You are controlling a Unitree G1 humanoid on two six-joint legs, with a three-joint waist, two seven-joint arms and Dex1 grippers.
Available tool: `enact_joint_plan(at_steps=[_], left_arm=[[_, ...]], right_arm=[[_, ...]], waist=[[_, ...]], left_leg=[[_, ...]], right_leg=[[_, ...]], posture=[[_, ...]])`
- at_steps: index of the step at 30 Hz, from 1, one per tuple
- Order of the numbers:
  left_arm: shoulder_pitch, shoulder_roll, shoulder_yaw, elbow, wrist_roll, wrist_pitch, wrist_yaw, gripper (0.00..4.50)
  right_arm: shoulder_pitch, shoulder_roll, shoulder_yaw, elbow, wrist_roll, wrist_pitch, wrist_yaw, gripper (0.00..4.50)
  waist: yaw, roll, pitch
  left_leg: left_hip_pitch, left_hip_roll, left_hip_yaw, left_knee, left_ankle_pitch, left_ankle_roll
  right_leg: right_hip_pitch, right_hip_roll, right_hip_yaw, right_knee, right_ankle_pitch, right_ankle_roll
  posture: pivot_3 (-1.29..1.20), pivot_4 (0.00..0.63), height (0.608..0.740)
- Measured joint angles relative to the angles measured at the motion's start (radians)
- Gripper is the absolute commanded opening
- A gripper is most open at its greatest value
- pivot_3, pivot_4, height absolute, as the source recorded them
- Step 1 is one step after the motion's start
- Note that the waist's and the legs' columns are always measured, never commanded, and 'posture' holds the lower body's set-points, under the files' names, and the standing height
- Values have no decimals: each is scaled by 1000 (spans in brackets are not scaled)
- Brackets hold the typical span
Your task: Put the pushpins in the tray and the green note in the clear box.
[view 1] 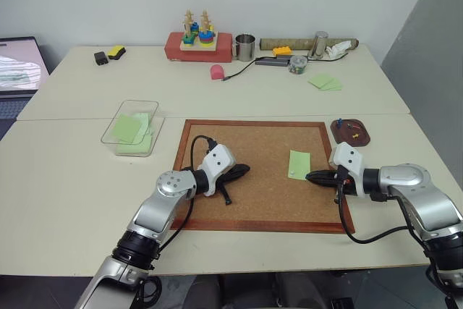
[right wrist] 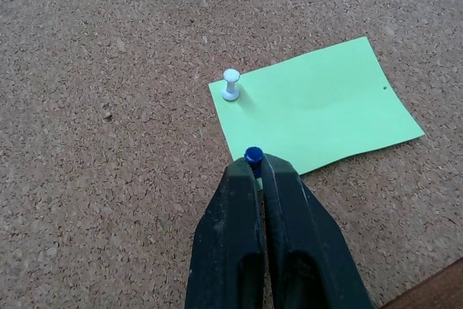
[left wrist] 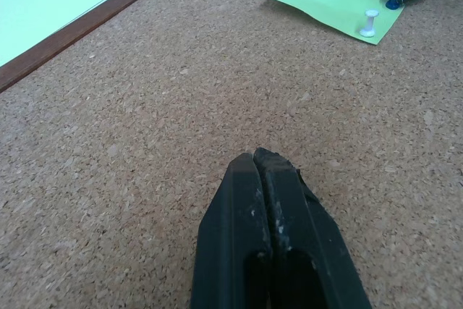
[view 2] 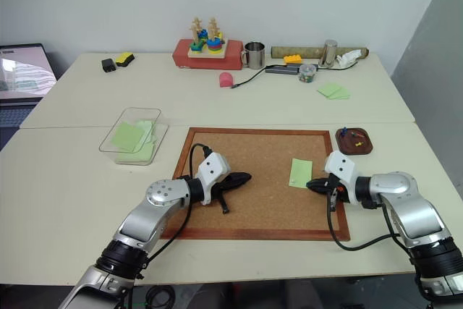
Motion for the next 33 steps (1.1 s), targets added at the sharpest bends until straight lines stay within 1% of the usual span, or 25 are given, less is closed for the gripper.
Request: enact_joint_plan(at_steps=[8,13,20,24,27,29,33], left_arm=[[0,1,0,0,0,0,0,0],[0,2,-1,-1,0,0,-1,0],[-1,3,-1,0,0,0,-1,0],[0,4,-2,-1,6,-2,-1,0],[1,5,-2,-2,10,-3,-2,0],[-2,5,-2,-3,13,-3,-1,0],[0,4,-3,-5,15,-3,-1,0]], right_arm=[[11,10,-72,-68,76,1,0,8],[44,25,-81,-72,105,1,0,8],[27,34,-121,-61,118,2,-33,8],[-49,2,-145,75,40,-57,-102,8],[-117,-16,-138,206,-61,-132,-175,8],[-183,-17,-112,311,-136,-179,-228,8],[-276,-17,-79,469,-237,-251,-294,8]], waist=[[0,0,0],[-1,0,0],[-1,0,0],[-1,0,0],[-1,0,0],[-3,0,0],[-2,0,0]], left_leg=[[0,0,0,0,0,0],[0,0,0,0,0,0],[0,0,0,0,0,0],[0,0,0,0,0,0],[0,0,1,0,0,0],[0,0,2,0,0,0],[0,-1,2,0,0,0]], right_leg=[[0,0,0,0,0,0],[0,0,0,0,0,0],[0,0,0,0,0,0],[0,0,0,0,0,-1],[0,0,1,0,1,-2],[0,0,2,0,1,-2],[0,0,1,0,2,-3]], posture=[[0,150,740],[0,150,740],[0,150,740],[0,150,740],[0,150,740],[0,150,740],[0,150,740]])
